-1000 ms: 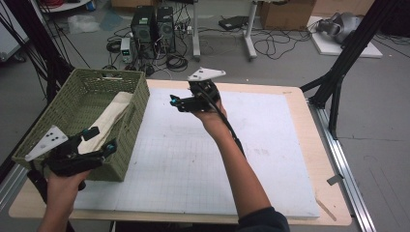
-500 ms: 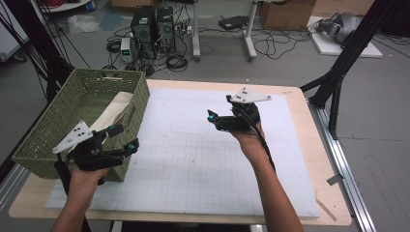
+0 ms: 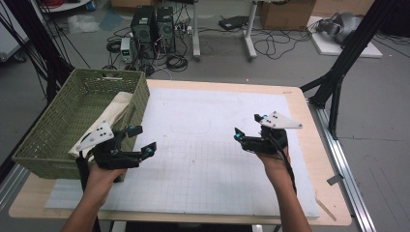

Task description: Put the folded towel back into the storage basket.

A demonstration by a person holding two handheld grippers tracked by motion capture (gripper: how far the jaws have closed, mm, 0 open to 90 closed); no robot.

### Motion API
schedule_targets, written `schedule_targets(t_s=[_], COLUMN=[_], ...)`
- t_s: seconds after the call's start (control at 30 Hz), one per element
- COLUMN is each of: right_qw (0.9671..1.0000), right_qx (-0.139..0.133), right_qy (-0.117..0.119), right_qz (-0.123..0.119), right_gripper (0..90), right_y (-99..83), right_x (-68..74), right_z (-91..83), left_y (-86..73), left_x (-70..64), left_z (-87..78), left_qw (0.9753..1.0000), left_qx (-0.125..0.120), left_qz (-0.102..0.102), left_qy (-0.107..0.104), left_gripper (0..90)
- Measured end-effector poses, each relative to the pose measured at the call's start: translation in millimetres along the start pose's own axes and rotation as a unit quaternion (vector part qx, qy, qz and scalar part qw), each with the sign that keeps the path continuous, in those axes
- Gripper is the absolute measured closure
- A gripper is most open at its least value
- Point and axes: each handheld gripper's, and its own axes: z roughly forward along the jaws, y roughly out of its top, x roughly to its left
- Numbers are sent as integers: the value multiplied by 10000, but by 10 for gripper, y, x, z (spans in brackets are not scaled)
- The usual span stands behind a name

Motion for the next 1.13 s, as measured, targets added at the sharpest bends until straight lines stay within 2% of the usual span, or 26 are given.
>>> schedule_targets(t_s=[0.17, 0.33, 0.6, 0.7, 0.83, 1.13], right_qw=[9997, 9992, 9986, 9984, 9983, 9981], right_qx=[-22, 87, 146, 124, 114, 123], right_qy=[-215, -281, -430, -413, -478, -518], right_qz=[111, 270, 262, 356, 324, 298], right_gripper=[171, 171, 171, 171, 171, 172], right_y=[-269, -538, -833, -938, -984, -1012], right_x=[-25, -47, -56, -61, -58, -59], right_z=[-172, -288, -401, -411, -427, -469], left_y=[-68, -143, -300, -370, -419, -439], left_x=[-54, -80, -103, -119, -137, -146], left_z=[89, 161, 299, 359, 422, 448], left_qw=[9998, 9996, 9994, 9991, 9988, 9989], left_qx=[14, 20, 149, 181, 275, 287], left_qz=[81, 145, 180, 221, 282, 266], left_qy=[-171, -235, -271, -307, -305, -257], left_gripper=[184, 189, 192, 193, 194, 192])
